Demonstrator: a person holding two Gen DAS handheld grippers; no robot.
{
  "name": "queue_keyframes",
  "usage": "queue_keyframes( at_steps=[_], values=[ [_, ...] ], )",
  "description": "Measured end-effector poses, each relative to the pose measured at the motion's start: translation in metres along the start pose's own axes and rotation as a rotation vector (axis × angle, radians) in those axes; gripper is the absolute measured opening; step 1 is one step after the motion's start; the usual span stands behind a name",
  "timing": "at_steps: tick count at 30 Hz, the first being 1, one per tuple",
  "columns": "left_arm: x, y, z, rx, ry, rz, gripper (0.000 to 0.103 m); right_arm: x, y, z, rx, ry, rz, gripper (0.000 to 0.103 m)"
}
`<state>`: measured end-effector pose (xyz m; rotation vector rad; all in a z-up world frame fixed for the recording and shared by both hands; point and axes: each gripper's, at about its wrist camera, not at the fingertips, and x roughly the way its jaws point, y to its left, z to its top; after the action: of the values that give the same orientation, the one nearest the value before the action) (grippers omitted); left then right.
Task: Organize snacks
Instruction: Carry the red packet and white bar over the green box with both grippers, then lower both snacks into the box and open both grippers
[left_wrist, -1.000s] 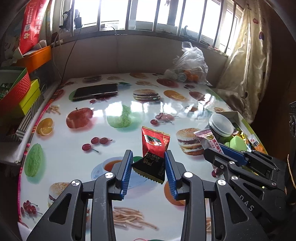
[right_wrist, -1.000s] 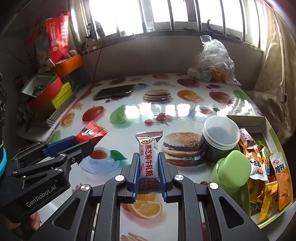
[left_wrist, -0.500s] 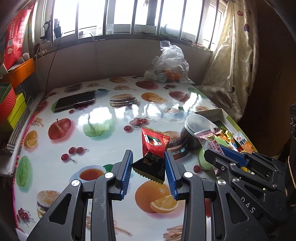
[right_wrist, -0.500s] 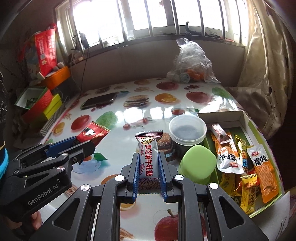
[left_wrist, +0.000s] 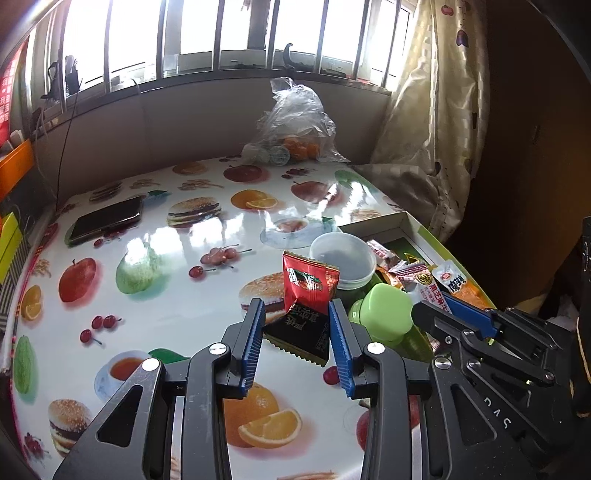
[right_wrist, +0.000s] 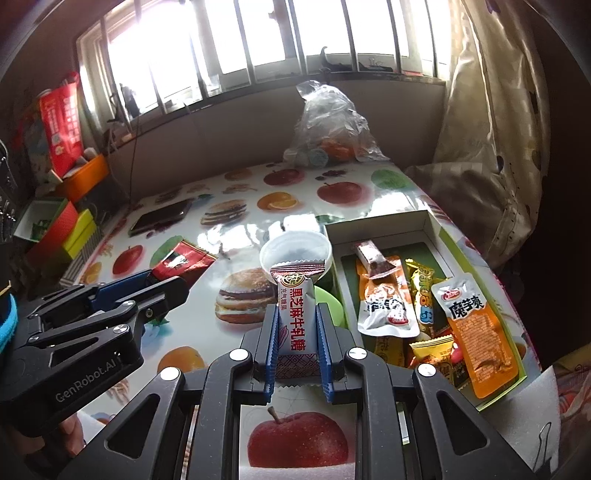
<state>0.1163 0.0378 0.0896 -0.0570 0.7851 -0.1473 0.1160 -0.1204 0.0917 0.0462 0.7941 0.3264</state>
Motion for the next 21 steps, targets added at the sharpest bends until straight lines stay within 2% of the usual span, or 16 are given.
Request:
queue_keyframes(
  at_steps=[21],
  values=[
    [0.042,-0.056,0.025,0.051,0.047,-0.091,0.036,-0.011,-0.076,-0.019,0.108,0.02,-0.108,0.018]
  ],
)
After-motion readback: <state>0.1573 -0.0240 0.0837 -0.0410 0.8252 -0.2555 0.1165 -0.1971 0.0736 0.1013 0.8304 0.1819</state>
